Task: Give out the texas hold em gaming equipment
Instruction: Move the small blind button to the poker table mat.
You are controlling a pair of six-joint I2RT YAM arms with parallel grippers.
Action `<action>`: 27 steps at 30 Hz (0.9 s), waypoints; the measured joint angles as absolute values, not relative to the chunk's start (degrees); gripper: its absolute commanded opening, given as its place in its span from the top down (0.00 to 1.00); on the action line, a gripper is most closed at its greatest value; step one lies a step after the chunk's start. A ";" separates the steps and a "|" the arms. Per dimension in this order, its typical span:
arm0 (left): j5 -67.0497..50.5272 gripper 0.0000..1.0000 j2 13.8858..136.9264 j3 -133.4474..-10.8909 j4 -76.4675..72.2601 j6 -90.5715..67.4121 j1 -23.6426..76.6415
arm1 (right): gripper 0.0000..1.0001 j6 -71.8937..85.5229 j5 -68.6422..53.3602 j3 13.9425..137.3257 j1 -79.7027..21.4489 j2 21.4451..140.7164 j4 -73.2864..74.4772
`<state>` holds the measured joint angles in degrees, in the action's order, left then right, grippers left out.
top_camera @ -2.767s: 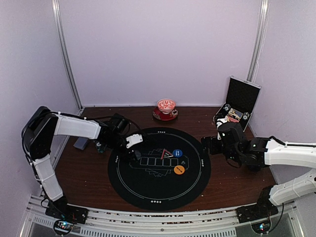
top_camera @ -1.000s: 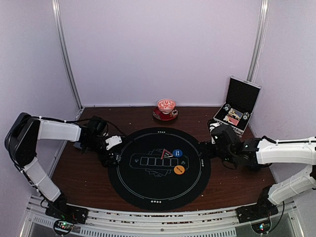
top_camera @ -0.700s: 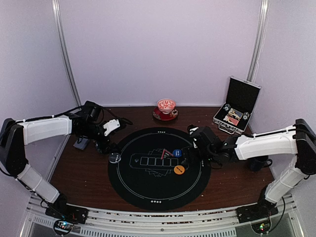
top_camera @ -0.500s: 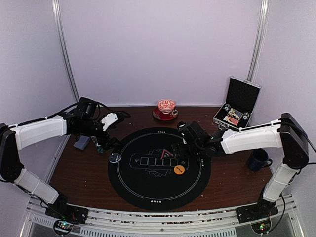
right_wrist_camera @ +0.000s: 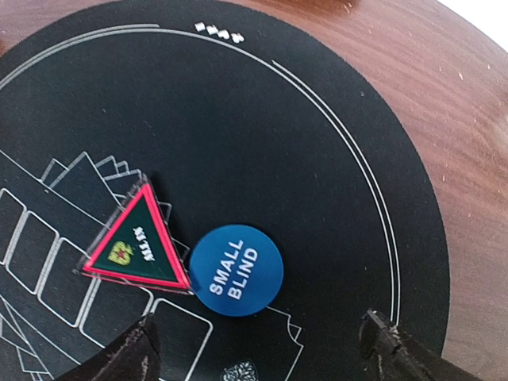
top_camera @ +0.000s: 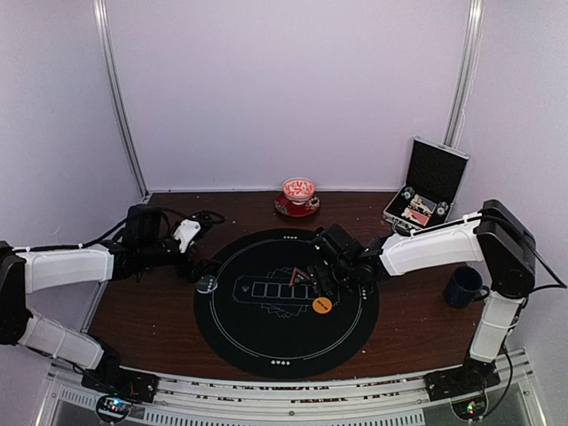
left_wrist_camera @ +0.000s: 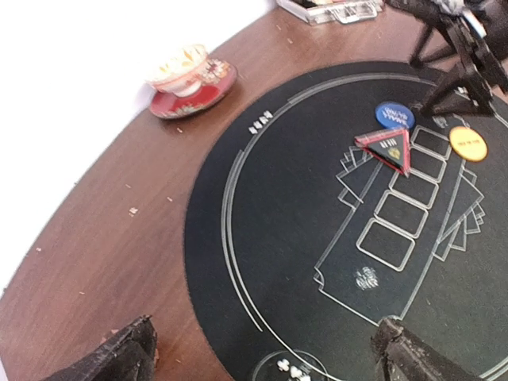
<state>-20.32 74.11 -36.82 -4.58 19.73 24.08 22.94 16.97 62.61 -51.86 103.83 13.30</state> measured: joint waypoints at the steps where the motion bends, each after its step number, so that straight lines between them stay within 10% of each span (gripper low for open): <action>1: -20.05 0.02 73.56 -35.94 -6.35 19.38 24.08 | 0.16 22.94 16.97 62.30 -51.81 103.88 13.30; 27: -16.67 0.02 68.84 -29.82 -20.80 18.06 24.08 | 0.36 22.98 16.08 66.57 -51.66 111.98 12.67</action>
